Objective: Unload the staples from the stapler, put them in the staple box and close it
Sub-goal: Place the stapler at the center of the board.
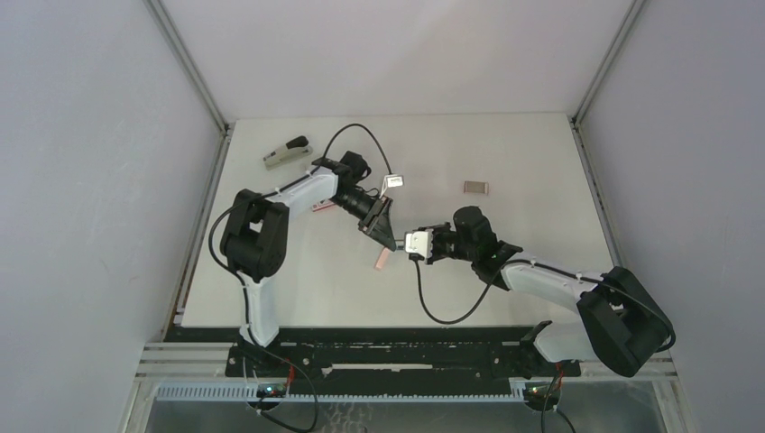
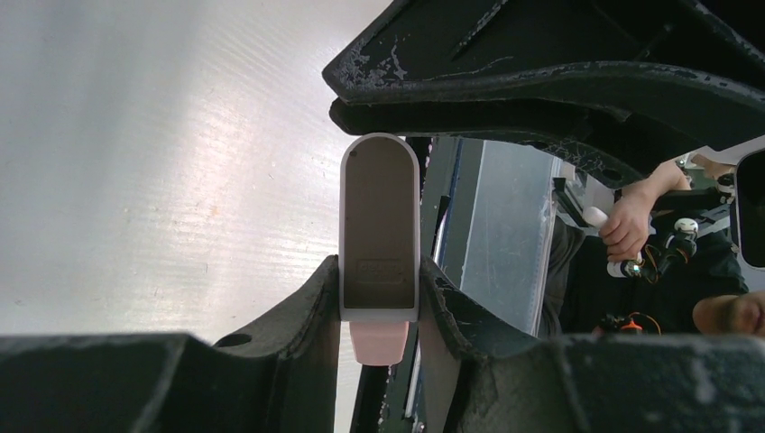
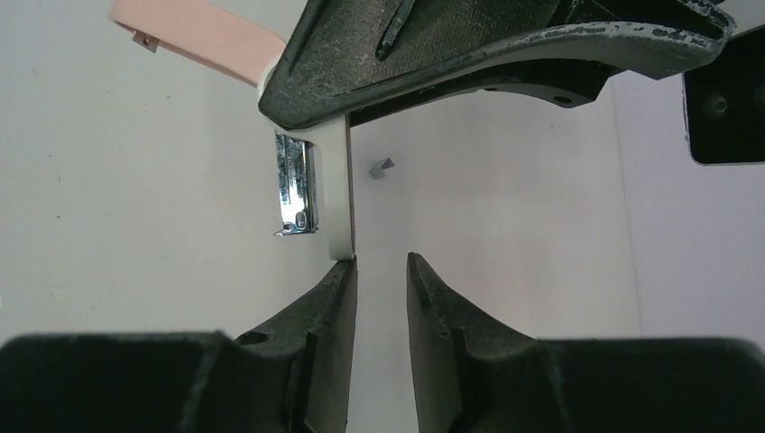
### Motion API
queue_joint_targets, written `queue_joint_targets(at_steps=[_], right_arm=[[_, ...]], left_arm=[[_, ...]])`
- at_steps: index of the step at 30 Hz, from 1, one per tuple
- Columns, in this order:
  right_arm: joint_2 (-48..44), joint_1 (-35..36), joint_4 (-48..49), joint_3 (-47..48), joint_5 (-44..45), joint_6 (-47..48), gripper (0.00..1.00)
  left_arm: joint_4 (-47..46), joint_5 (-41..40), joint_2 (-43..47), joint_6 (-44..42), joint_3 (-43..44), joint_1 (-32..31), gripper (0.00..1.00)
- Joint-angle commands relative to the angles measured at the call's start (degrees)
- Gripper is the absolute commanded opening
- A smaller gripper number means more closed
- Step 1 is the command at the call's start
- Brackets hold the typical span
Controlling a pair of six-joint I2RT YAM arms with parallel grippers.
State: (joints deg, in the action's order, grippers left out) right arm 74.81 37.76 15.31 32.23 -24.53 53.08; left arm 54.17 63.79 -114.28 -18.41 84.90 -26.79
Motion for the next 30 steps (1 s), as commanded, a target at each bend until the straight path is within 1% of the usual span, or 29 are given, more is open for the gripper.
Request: queue_joint_targets(at_steps=[1,7,13,19,25,30], right_arm=[[0.0,1.2,-0.8,2.5,-2.1,-1.5,0.26],[0.1,1.5,-4.4,3.3,-2.7,0.8,0.25],[-0.3,1.5,-2.7,3.3,-1.9,-1.0,0.24],[-0.2,1.8,-4.2,4.1,-2.6,-1.3,0.22],[0.2,2.5,-4.4,4.3,-2.4,-1.2,0.21],[0.8,2.6,-5.9,5.1,-2.9,-1.2,0.1]], left_arm=[[0.2,2.7,0.1,-1.2,3.6,-0.5,0.16],[0.2,2.7,0.0,-1.3,3.6,-0.5,0.17],[0.2,2.7,0.0,-1.4,3.6,-0.5,0.17],[0.2,2.9,-0.6,-1.3,3.7,-0.6,0.17],[0.2,3.0,-1.0,-1.4,3.8,-0.6,0.18],[0.2,3.0,-0.8,-1.4,3.7,-0.6,0.19]])
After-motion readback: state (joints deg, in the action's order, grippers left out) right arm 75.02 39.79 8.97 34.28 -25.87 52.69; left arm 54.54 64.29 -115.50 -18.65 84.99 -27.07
